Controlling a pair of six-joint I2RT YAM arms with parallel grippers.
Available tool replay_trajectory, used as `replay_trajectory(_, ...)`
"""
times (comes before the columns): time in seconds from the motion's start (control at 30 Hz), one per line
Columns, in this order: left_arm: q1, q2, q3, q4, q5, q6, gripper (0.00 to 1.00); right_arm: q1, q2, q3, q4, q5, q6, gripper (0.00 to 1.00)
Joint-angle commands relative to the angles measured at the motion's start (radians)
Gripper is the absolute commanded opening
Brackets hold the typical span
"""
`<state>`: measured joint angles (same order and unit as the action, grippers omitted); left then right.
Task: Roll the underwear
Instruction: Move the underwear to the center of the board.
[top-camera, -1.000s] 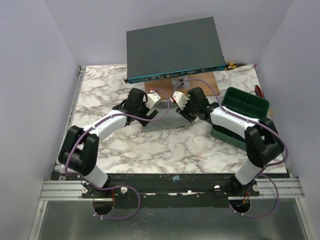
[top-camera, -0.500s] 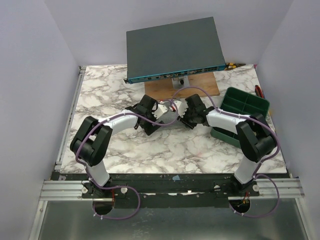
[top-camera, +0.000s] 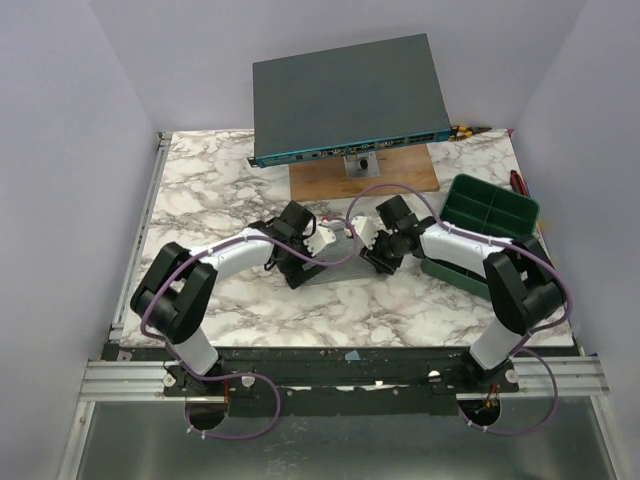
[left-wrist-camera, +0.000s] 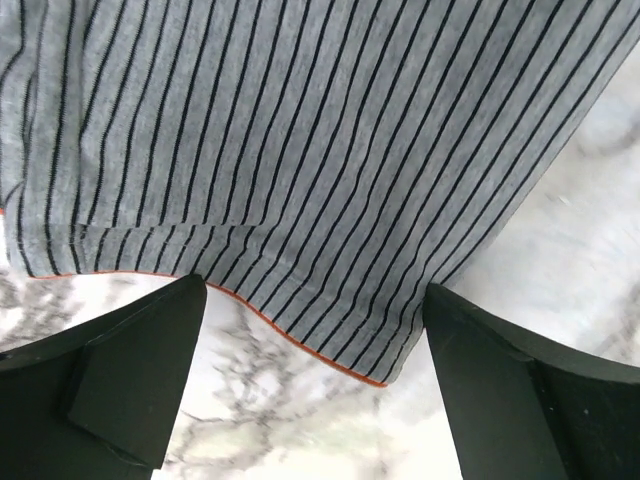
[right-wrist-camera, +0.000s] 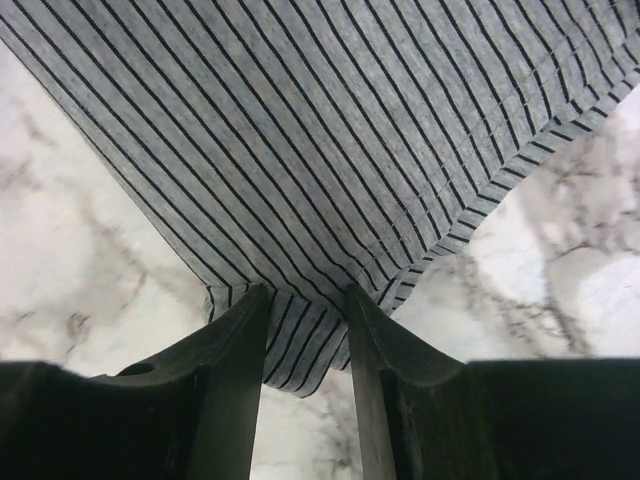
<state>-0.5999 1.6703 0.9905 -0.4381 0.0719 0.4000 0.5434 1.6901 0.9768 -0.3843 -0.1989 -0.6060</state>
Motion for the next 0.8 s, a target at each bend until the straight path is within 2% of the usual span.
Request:
replay_trajectory(0.0,-0.028,-0.093,-0.070,-0.119,0.077,0.019,0.99,0.026,-0.058,-0.046,-0.158,-0.076,-0.008,0.41)
replay_trajectory(0.2,-0.067,-0.220,-0.145,-0.175,0.154,0.025,0.99,0.105,-0.162,-0.106,-0.233,-0.107,0.016,0.43)
replay_trajectory(0.37,-0.077,-0.322,-0.196,-0.188,0.222,0.046,0.99,0.130,-0.266,-0.123,-0.262,-0.134,0.059,0.55)
replay_trajectory(0.47,-0.077,-0.377,-0.197,-0.194,0.245,0.062,0.99,0.129,-0.317,-0.103,-0.227,-0.089,0.103,0.58)
replay_trajectory(0.67,-0.034,-0.440,-0.146,-0.120,0.194,0.033,0.99,0.118,-0.321,-0.046,-0.084,0.120,0.220,0.60)
replay_trajectory(0.77,0.040,-0.411,-0.083,-0.100,0.241,0.004,0.99,0.048,-0.260,0.000,-0.037,0.068,0.264,0.60)
